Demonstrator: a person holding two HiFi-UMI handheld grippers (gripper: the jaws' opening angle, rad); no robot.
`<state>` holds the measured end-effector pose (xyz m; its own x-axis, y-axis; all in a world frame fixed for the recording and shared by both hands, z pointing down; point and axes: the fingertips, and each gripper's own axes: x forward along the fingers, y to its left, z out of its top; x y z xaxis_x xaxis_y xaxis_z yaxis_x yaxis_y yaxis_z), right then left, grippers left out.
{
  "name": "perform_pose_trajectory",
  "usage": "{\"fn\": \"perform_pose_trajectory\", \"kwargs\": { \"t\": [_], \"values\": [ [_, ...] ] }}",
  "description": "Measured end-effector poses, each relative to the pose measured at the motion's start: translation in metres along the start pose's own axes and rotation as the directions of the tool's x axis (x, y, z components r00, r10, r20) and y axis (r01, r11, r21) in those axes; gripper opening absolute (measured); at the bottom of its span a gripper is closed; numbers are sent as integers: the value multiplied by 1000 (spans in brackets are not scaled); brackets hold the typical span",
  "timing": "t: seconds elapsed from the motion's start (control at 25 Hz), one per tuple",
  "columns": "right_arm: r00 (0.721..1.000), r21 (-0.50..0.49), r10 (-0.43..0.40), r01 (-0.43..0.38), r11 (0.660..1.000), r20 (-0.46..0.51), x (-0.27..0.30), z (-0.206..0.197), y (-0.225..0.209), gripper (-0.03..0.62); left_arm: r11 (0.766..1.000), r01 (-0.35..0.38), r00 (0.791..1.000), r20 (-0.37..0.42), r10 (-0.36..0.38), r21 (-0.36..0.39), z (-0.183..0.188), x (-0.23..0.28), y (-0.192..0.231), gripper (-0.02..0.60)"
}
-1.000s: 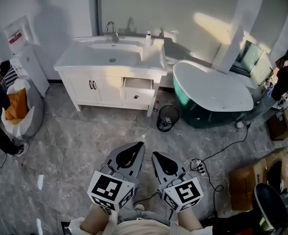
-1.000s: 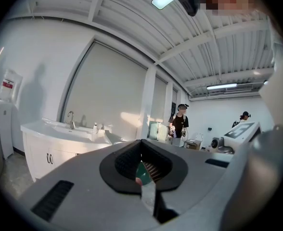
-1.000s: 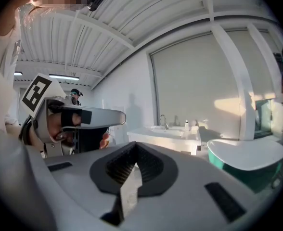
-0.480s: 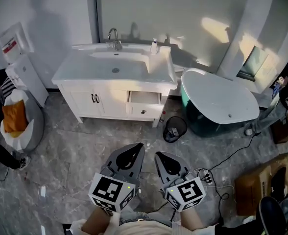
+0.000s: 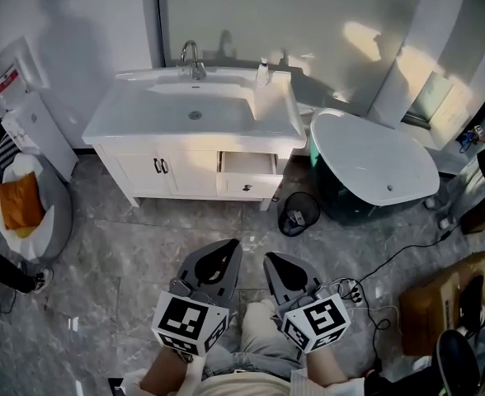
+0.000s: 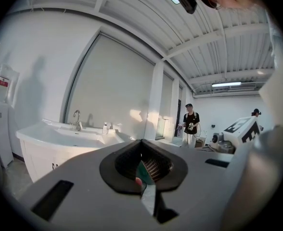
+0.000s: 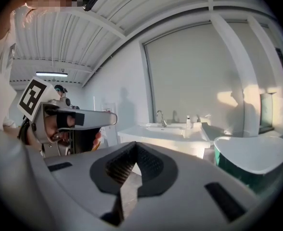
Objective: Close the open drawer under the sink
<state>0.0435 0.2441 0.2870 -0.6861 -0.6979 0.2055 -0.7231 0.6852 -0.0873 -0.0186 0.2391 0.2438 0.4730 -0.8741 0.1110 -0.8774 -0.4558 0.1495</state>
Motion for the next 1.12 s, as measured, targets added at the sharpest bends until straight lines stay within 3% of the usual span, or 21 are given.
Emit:
{"fn": "perform_pose_trajectory", "kwargs": {
  "t": [0.24,0.52,1.12],
  "values": [
    [1000,15,-4,4,1000,-20,23,-6,-16,11,1000,0,1000,-12,0,8,-6,18,15,17],
    [999,30,22,-21,999,-35,69,-2,-52,11,999,-50,999,-5,50,0,-1,57,52,17],
    [996,35,88,-88,996,-21,177,50,-170,11,994,-103,995,-11,103,23,41,211,113,17]
  ]
}}
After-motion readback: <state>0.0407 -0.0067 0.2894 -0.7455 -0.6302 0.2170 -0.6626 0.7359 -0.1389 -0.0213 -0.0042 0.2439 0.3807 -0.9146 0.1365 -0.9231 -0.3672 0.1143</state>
